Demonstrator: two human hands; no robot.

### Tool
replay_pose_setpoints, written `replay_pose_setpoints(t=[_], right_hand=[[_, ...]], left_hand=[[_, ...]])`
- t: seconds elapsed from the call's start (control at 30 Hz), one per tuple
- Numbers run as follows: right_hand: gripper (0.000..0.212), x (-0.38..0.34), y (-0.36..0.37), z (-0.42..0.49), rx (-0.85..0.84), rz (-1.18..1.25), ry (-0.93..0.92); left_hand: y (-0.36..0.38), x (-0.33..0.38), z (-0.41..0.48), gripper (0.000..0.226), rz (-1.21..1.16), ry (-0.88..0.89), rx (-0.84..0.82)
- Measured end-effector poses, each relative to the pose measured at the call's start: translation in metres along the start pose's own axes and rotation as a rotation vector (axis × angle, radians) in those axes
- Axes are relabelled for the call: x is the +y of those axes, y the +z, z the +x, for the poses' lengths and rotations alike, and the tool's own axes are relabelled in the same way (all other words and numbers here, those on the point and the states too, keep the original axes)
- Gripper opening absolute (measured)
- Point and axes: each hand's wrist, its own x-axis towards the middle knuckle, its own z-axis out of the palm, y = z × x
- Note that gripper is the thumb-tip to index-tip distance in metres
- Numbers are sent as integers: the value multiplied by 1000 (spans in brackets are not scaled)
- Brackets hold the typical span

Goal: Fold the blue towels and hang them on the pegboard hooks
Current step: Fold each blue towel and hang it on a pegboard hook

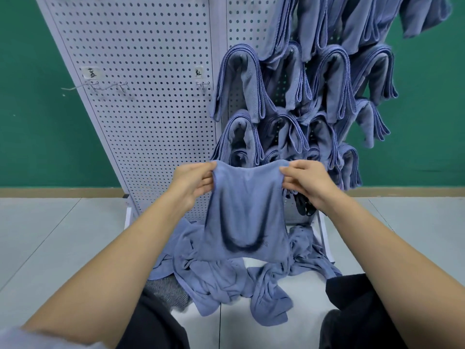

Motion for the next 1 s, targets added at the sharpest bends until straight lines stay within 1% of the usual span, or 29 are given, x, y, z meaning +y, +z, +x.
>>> replay_pose_setpoints(t=[0.1,0.23,0.3,0.4,0.47,0.57,0.6,0.67,0.7,0.73,0.8,0.83,0.9,0.93,0.97,1.0], right_hand=[[17,-2,22,-6,-58,-121,-87],[8,-4,37,-13,-41,-227,-193],[8,-6,39,-15,-38,-229,-207],[4,-8,39,-20,-87,-110,-180],[11,-9,37,-22,-135,-47,-159],[31,-11,29,-26,-228,-16,-150],[35,-12,27,-27,-259,-10,-147],[36,-12,21,-26,-277,-15,-157],[36,-12,17,-24,-254,-57,-194],[35,-12,11,-21,-214,-153,-262],[40,-13,-5,-11,-154,-454,-410],[48,-12,-12,-6,-156,-607,-455],[66,-8,-21,2,-212,-828,-455],[67,-4,-23,6,-250,-879,-430],[59,-1,-23,9,-281,-898,-407],[45,-1,-22,9,-290,-908,-376]], left_hand=[[26,-8,-13,8,97,80,-65],[49,-10,-25,11,174,179,-76],[54,-10,-26,15,186,202,-75],[56,-8,-26,14,170,205,-107],[57,-7,-27,12,135,225,-149],[56,-6,-26,5,161,266,-187],[56,-6,-25,4,173,270,-191],[57,-7,-22,9,176,261,-177],[57,-7,-21,12,178,259,-168],[58,-6,-21,14,186,264,-174],[59,-3,-21,16,211,285,-231],[58,-2,-21,18,223,296,-269],[56,1,-22,21,243,321,-329],[55,2,-21,23,255,329,-353],[53,3,-20,24,272,332,-365],[51,3,-17,24,292,330,-365]])
